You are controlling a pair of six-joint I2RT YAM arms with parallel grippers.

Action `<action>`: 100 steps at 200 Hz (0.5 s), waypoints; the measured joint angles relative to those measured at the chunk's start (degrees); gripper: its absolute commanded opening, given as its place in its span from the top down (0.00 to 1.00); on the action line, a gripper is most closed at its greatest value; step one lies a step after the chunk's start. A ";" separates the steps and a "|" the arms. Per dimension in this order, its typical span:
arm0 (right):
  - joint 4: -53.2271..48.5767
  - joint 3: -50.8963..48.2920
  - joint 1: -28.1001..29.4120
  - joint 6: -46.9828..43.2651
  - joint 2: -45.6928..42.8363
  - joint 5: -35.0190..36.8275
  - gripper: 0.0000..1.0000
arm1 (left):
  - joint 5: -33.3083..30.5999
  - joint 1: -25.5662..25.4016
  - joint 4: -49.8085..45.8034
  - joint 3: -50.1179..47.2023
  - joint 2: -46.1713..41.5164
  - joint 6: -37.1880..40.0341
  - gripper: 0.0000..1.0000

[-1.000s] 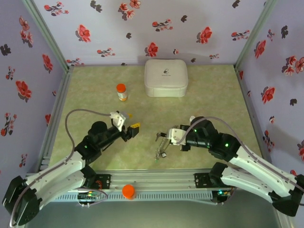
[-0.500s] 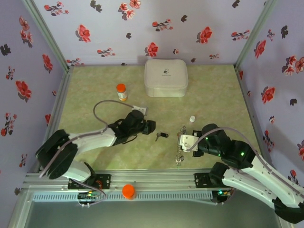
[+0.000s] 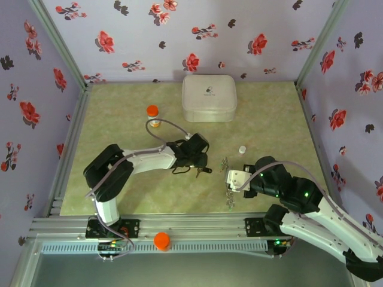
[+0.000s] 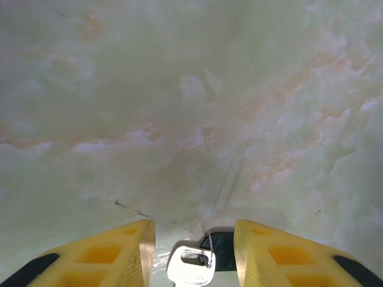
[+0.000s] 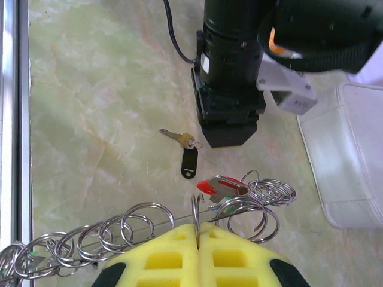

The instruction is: Put the keys on the keyring

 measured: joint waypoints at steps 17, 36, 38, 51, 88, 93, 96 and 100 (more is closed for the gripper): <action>0.00 0.00 0.00 0.00 0.00 0.00 1.00 | -0.76 -0.81 -2.91 2.29 2.05 -0.87 0.61; 0.02 0.00 0.00 0.00 0.00 0.00 1.00 | -1.73 -1.64 -5.92 4.09 3.39 -1.73 0.63; 0.02 -0.02 0.00 0.00 0.00 0.00 1.00 | -1.81 -1.75 -6.19 4.24 3.50 -1.86 0.63; 0.02 -0.02 0.00 0.00 0.00 0.00 1.00 | -2.25 -2.32 -7.50 4.96 3.78 -2.23 0.65; 0.02 -0.02 0.00 0.00 0.00 0.00 1.00 | -2.75 -3.28 -9.25 5.46 3.78 -3.28 0.71; 0.02 -0.02 0.00 0.00 0.00 0.00 1.00 | -2.75 -3.30 -9.31 5.46 3.82 -3.34 0.71; 0.02 -0.02 0.00 0.00 0.00 0.00 1.00 | -2.78 -3.32 -9.35 5.46 3.82 -3.37 0.71; 0.02 -0.02 0.00 0.00 0.00 0.00 1.00 | -2.78 -3.32 -9.35 5.46 3.85 -3.37 0.72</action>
